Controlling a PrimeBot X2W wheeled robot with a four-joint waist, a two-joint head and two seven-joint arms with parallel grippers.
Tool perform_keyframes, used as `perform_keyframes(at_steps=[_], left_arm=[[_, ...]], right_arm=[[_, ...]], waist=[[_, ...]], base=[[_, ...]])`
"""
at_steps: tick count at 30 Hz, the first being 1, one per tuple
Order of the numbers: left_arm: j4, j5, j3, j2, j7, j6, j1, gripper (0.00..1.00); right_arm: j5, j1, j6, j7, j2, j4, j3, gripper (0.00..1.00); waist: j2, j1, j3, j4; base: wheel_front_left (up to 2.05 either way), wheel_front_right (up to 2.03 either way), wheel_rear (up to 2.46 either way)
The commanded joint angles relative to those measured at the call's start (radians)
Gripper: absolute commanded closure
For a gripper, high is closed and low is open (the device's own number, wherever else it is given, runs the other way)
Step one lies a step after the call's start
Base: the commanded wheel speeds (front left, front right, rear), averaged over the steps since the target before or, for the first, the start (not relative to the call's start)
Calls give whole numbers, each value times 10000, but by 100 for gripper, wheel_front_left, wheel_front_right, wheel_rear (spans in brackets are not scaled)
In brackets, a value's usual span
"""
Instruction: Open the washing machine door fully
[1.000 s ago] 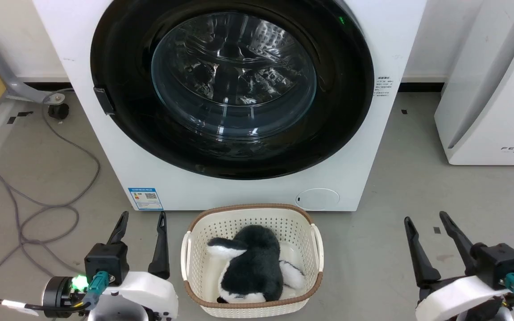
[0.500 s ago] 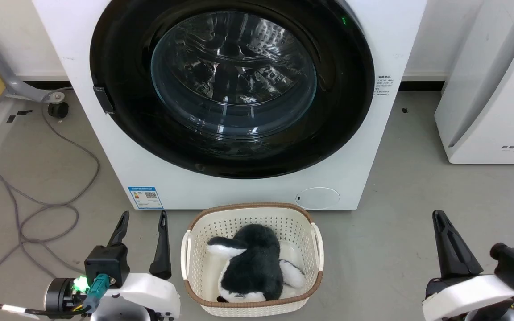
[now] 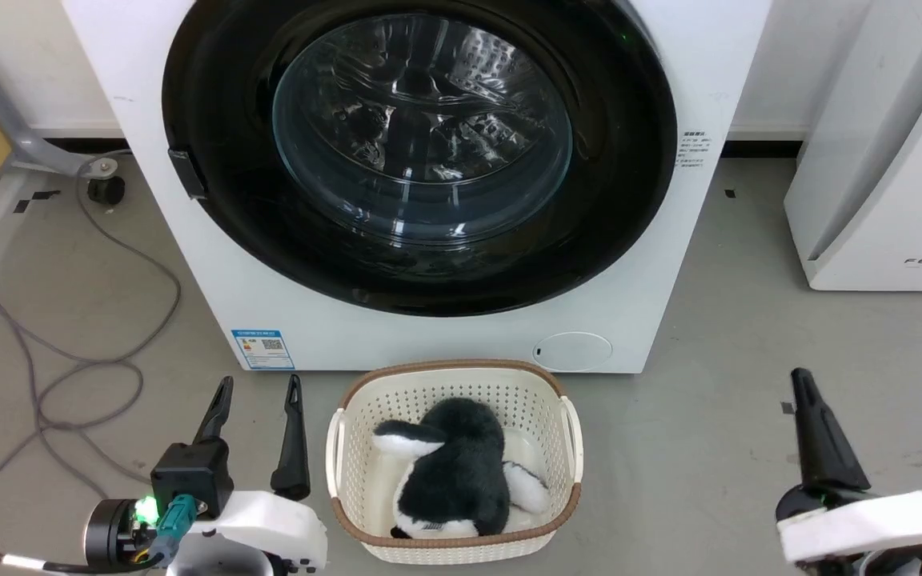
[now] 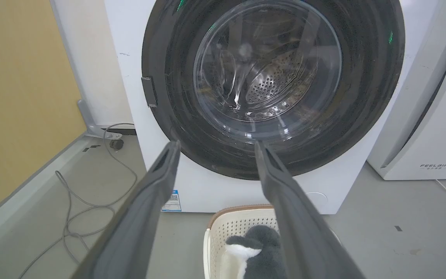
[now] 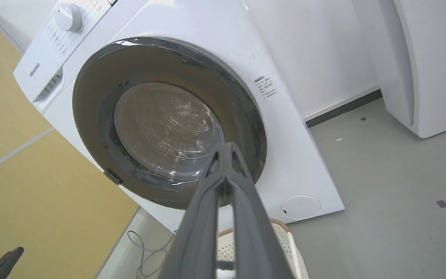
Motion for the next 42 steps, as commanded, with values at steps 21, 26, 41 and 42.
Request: perform_keyframes(at_steps=[21, 26, 41, 42], left_arm=[[22, -372, -110, 10, -547, 270, -524, 0], [-3, -414, -128, 10, -651, 293, -693, 0], [-127, -630, -270, 12, -965, 456, -1191, 0], [-140, -637, -276, 12, -986, 462, -1231, 0]], right_arm=[[4694, -1759, 4, 1468, -186, 1447, -1616, 100], [5367, -2485, 5, 1848, -444, 2053, -1823, 100], [7063, -5113, 6, 2427, -1349, 3768, -2311, 100], [7145, -5312, 6, 2461, -1417, 3868, -2307, 100]], waist=[[0, 0, 500, 177], [0, 0, 738, 270], [0, 0, 1580, 574], [0, 0, 1653, 593]], base=[[0, 0, 0], [0, 0, 0], [0, 0, 0], [0, 0, 0]])
